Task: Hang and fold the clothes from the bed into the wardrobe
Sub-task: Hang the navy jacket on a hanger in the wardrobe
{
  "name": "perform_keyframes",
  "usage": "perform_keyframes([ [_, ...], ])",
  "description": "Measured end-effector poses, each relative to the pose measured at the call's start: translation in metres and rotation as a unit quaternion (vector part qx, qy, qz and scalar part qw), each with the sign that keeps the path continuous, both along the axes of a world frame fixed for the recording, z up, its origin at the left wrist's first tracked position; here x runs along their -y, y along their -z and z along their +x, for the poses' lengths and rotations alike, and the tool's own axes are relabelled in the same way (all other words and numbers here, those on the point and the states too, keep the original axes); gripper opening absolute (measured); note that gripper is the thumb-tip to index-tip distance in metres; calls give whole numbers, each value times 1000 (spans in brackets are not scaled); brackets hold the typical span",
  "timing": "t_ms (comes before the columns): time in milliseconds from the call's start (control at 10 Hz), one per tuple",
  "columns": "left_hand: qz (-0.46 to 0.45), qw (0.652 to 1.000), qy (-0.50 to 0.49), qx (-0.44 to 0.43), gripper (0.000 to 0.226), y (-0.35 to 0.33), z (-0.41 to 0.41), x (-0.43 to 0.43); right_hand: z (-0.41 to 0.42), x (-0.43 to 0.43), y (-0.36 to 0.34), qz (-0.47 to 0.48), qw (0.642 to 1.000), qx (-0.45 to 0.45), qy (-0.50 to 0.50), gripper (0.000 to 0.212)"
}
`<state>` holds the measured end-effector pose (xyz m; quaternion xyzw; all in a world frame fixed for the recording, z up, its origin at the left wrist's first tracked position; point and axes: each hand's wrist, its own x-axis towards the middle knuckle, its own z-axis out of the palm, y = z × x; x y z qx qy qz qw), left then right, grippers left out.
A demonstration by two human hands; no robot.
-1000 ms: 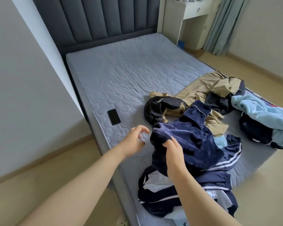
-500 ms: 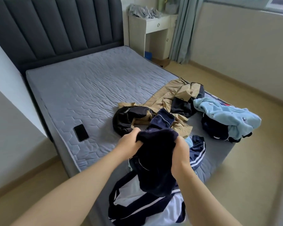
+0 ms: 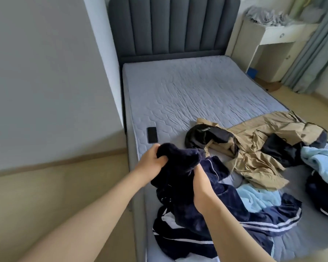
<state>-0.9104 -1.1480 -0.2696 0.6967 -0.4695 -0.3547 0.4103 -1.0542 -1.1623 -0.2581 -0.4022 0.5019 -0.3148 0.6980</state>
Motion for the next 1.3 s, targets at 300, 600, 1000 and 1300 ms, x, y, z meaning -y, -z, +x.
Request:
perform_keyframes([
  [300,-20,987,-153,-40,7,-26,142,-131,154,-100,-31,-83,946,-11,-314,20],
  [600,-24,968,-248,-6,10,-55,279,-291,324,-206,-15,-102,934,-30,-342,18],
  [1000,200,883,-321,277,19,-69,369,-466,446,-312,-32,-82,884,132,-441,17],
  [1300,108,823,-522,197,22,-63,431,-491,533,-323,-31,-77,844,123,-516,25],
])
